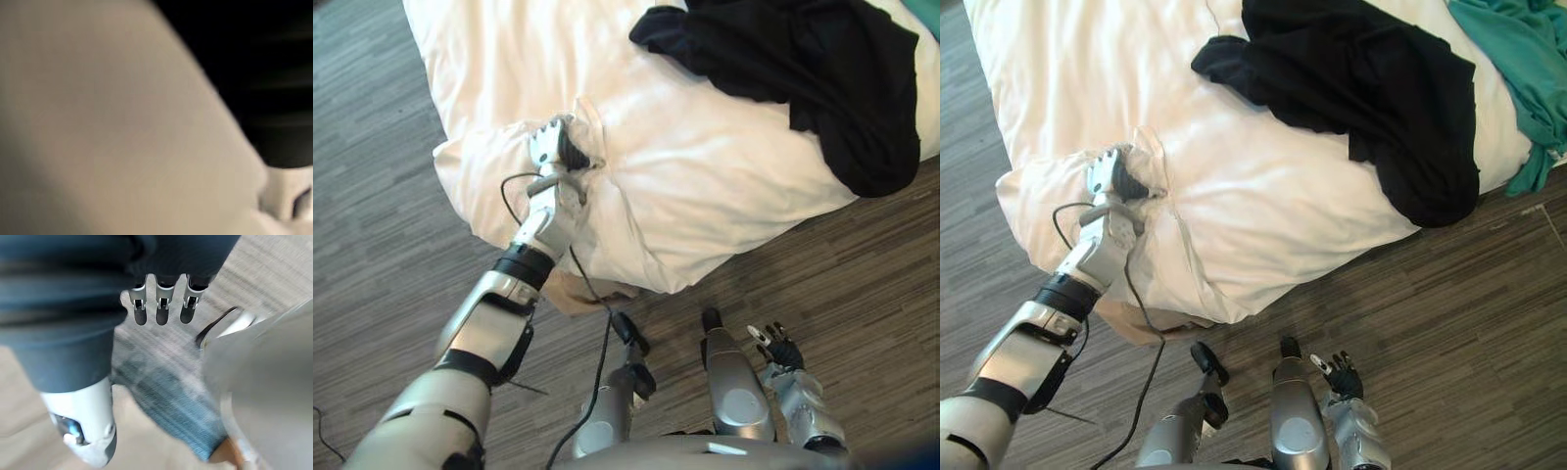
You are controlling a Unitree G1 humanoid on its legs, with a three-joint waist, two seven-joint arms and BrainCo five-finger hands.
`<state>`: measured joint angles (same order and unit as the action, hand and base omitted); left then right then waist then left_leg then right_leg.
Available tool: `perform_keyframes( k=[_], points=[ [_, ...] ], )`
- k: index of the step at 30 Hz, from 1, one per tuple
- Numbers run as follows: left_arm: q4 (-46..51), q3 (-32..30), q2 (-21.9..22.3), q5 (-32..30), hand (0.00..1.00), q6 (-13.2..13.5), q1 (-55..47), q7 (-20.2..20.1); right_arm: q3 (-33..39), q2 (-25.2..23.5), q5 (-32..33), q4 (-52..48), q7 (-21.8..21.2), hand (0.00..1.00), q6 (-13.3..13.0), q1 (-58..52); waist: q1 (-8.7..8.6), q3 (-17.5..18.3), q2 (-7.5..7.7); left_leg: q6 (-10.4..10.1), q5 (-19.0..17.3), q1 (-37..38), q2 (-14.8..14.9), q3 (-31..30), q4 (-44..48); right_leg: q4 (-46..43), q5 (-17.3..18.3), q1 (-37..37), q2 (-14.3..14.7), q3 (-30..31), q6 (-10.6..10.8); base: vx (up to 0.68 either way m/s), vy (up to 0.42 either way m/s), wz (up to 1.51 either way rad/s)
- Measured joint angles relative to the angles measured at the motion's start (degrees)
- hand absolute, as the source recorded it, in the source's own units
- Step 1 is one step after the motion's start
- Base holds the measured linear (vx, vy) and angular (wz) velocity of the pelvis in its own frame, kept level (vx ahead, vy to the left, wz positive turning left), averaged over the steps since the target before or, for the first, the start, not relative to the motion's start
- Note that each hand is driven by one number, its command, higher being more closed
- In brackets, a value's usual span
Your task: Tidy the bed and pick cloth on bed and put in laundry
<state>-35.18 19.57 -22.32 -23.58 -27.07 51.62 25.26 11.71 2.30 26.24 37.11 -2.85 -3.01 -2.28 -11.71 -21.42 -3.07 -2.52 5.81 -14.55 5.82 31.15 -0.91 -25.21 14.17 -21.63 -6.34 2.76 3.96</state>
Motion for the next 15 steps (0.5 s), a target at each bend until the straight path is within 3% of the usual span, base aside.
perform_keyframes(
  k=[4,7,13,15],
  points=[
    [-2.53,-2.97,1.59,0.54,1.00,-0.15,0.94,4.60,-1.33,0.42,0.67,-1.36,-0.40,0.00,-0.55,0.19,0.24,-0.25,0.41,0.17,-3.18,-2.33,1.38,0.78,5.35,0.27,0.01,-0.58,0.12,1.19,0.00,0.02,-0.026,-0.11],
    [-3.85,-3.44,1.78,0.56,1.00,0.67,1.63,6.20,-1.35,0.41,0.54,-1.25,-0.43,0.00,-0.43,0.03,0.18,-0.25,0.40,0.36,-3.53,-3.25,1.38,1.31,5.67,0.64,0.00,-1.40,0.00,1.35,0.00,0.01,0.000,-0.05],
    [-4.91,-1.65,2.02,4.38,1.00,6.66,0.90,5.74,-0.84,0.39,-0.08,-1.26,-0.49,0.00,-0.47,-0.68,0.64,-0.24,0.40,0.42,-3.56,-1.49,1.09,1.20,5.94,1.46,0.01,1.59,-0.67,0.12,0.02,0.04,-0.010,0.09],
    [-4.58,0.52,2.03,4.62,1.00,8.99,-0.58,3.70,-0.84,0.36,-0.61,-1.28,-0.43,0.00,-0.45,-1.67,1.85,-0.11,0.38,0.44,-3.57,0.62,0.92,1.14,5.52,1.91,0.04,4.20,-0.92,-0.89,0.06,0.05,-0.009,0.15]
  ],
)
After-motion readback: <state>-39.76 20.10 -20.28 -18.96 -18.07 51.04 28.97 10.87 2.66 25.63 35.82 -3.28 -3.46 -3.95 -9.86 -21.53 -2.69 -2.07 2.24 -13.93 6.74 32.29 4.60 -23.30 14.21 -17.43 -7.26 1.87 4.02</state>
